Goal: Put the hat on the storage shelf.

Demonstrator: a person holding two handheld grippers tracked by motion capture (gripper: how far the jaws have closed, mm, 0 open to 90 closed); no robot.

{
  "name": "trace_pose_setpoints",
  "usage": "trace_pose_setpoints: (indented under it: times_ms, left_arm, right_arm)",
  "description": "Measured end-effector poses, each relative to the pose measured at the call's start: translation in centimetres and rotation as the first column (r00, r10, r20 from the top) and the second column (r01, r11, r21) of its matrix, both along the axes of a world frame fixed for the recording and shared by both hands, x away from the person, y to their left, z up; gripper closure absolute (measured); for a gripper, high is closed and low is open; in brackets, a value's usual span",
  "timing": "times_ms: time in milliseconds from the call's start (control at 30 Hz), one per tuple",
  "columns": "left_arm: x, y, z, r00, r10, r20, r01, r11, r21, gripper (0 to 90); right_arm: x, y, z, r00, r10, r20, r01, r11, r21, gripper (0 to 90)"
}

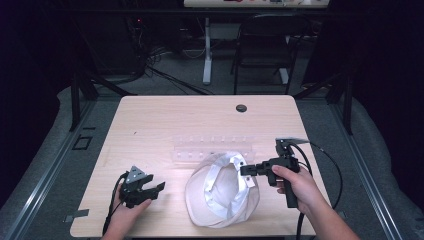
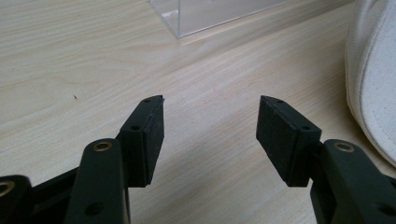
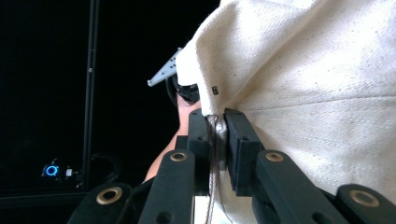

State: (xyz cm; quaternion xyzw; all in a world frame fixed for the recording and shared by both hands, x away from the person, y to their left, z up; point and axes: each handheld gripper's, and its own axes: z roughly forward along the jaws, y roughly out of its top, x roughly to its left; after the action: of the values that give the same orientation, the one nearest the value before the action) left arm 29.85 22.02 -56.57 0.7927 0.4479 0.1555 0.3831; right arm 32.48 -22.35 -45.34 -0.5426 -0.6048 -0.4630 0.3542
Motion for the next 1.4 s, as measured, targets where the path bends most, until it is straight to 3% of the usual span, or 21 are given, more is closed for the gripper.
trace_pose_setpoints:
  times_ms: [333, 433, 700, 867, 1033, 1400]
  left_arm:
    - [0.0, 0.0, 0.0, 1.0000, 0.001, 0.000, -0.001, 1.0000, 0.002, 41.9]
    - [0.0, 0.0, 0.0, 1.0000, 0.000, 0.002, 0.000, 1.0000, 0.001, 41.9]
    - [-0.1, -0.1, 0.0, 1.0000, 0.000, 0.002, 0.000, 1.0000, -0.004, 41.9]
    - [-0.1, -0.2, 0.0, 1.0000, -0.007, 0.004, 0.007, 1.0000, 0.003, 41.9]
    - [-0.1, -0.9, 0.0, 0.9997, -0.022, 0.010, 0.022, 0.9997, 0.008, 41.9]
    - [-0.9, -2.1, 0.3, 0.9973, -0.066, 0.032, 0.066, 0.9977, 0.016, 42.3]
  right_arm:
    - [0.2, 0.8, 1.6, 0.9997, -0.017, 0.017, 0.017, 0.999, 0.027, 81.8]
    - [0.3, 0.9, 2.7, 0.9989, -0.012, 0.045, 0.010, 0.999, 0.035, 81.8]
    - [0.2, 0.9, 5.0, 0.9959, -0.019, 0.088, 0.018, 1.000, 0.013, 81.8]
    - [0.3, 0.5, 6.0, 0.9923, -0.057, 0.110, 0.057, 0.998, 0.003, 81.8]
    - [0.7, -0.3, 6.6, 0.9849, -0.114, 0.130, 0.112, 0.993, 0.028, 81.9]
    - [1.6, 0.2, 7.9, 0.9761, -0.164, 0.142, 0.150, 0.983, 0.107, 81.9]
